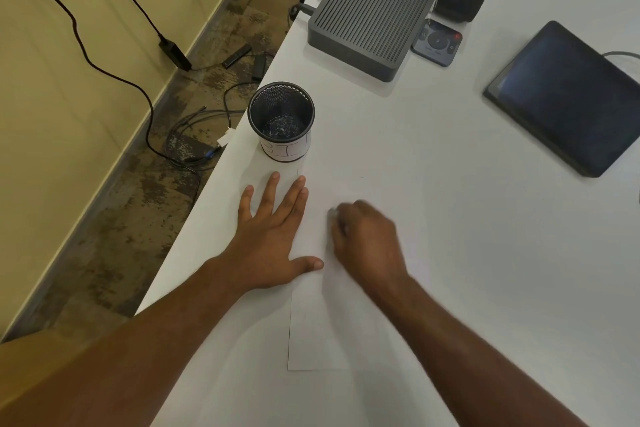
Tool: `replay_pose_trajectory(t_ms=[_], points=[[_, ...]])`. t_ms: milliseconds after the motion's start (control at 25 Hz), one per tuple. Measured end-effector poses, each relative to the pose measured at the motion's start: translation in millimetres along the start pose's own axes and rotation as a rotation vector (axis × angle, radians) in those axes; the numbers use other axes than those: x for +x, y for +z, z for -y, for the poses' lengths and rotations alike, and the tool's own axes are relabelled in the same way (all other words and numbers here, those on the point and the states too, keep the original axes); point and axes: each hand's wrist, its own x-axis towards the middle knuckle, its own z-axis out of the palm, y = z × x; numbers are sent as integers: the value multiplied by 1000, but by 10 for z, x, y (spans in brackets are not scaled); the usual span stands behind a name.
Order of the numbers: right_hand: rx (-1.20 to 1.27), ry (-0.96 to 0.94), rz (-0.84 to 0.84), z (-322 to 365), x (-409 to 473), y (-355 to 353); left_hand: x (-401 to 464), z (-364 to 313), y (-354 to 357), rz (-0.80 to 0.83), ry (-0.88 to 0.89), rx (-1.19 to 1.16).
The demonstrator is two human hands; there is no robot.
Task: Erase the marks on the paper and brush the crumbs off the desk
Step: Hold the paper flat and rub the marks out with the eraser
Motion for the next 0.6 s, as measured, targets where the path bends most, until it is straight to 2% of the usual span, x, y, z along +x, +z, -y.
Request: replay_pose_trajectory(t_ms=[40, 80, 160, 240, 400, 440, 520, 600], points=[[23, -56, 14, -43, -68, -2, -2, 5, 7, 3, 0, 4], [10, -16, 5, -162, -19, -86, 2, 8, 13, 8, 0, 9], [-68, 188, -128, -499, 212, -294, 7, 7, 13, 16, -1, 14], [-79, 272, -196, -546, 245, -353, 15, 8, 18, 25, -6, 18], [15, -12, -47, -218, -100, -67, 13, 4, 7, 27, -10, 29], [-16, 32, -46, -327, -9, -131, 15, 7, 10, 30, -10, 30], [-64, 218, -161, -523, 215, -290, 11, 10, 17, 25, -6, 30], [-65, 190, -156, -428, 243, -280, 12, 14, 24, 12, -2, 26]])
